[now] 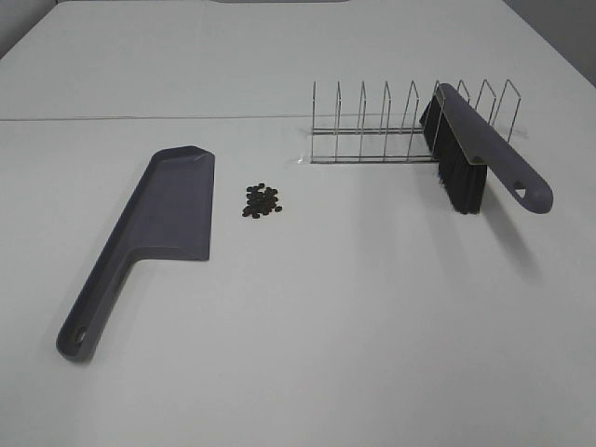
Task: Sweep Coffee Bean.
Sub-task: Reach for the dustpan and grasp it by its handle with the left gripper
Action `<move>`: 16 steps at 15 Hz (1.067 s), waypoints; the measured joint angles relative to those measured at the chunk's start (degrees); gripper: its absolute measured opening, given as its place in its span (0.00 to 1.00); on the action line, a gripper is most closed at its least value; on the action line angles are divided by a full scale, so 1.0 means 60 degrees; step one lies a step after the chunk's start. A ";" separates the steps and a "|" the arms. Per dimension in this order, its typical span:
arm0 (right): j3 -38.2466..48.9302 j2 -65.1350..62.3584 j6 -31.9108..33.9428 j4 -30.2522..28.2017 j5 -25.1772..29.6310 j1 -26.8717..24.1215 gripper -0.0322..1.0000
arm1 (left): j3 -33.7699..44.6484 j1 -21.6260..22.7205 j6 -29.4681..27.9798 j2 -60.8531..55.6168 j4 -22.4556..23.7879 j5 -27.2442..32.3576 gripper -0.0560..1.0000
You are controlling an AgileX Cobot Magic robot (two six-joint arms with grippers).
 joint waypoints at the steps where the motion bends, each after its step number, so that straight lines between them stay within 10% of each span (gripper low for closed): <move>1: 0.0000 0.0000 0.0000 0.0000 0.0000 0.0000 0.67 | -0.0038 0.0000 -0.0229 0.0038 0.0010 -0.0258 0.65; 8: 0.0000 0.0000 0.0000 0.0000 0.0000 0.0000 0.67 | -0.0086 0.0000 -0.0907 0.3715 -0.0067 -0.3409 0.65; 16: 0.0000 0.0000 0.0000 0.0000 0.0000 0.0000 0.67 | -0.1748 0.0000 -0.0917 1.0667 -0.0535 -0.3896 0.65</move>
